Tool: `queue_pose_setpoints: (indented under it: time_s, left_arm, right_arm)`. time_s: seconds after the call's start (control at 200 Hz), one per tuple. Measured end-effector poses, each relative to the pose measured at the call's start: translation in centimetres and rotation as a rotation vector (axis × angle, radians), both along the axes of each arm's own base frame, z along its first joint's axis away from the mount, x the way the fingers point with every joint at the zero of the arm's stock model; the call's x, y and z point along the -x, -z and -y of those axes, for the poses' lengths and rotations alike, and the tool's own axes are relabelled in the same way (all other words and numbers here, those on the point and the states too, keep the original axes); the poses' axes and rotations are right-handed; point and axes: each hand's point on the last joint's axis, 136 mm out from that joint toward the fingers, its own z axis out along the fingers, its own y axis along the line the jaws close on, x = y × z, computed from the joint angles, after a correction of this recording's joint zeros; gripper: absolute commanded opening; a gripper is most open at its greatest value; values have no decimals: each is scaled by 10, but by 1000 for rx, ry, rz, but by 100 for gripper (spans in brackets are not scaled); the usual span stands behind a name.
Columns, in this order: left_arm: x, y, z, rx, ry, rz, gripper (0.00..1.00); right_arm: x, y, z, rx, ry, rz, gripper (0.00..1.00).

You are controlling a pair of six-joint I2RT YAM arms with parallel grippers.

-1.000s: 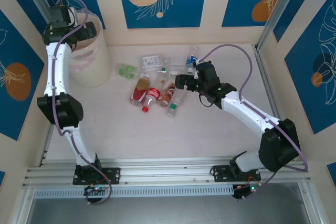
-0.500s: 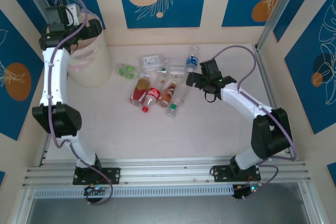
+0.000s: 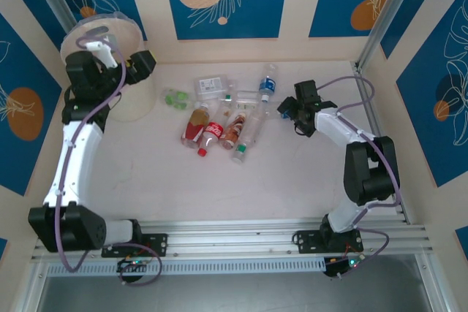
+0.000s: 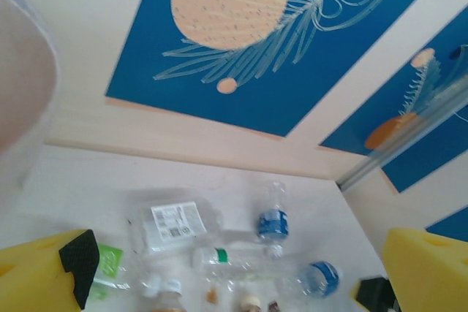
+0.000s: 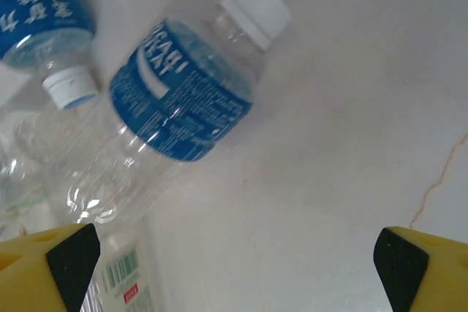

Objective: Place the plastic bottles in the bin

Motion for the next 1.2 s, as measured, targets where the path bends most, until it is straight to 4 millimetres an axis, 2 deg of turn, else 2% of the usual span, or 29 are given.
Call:
queue_pose_setpoints:
  time_s: [0.195,0.305,0.535,0.655,0.785,0.91,1.035,1.09,1.2]
  left_arm:
    - [53,-5,6,17,9,72,100]
    - [69,-7,2,12,-19,102,100]
    - [58,11,-5,3,-60,51,100]
    - [52,21,-5,2,-58,19,100]
    - [51,23,-4,1,-55,13,100]
    - [51,24,-4,1,-56,9,100]
    - [51,26,-4,1,-51,2,100]
    - [51,27,-3,3,-47,6,100]
    - [49,34,-2,15,-44,5,100]
  right_arm:
    - [-24,15,5,-98,148,-17,96]
    - [-44,19,2,-140,211,-12,95]
    - [-79,28,7,-194,318,-19,94]
    - [-84,36,13,-193,358,-48,88]
    - [-89,49,16,-198,384,-79,84]
    - [-86,61,14,-217,389,-110,72]
    - [-85,62,13,-240,364,-80,60]
    - [-78,62,15,-240,348,-69,55]
    - [-60,57,20,-240,314,-34,40]
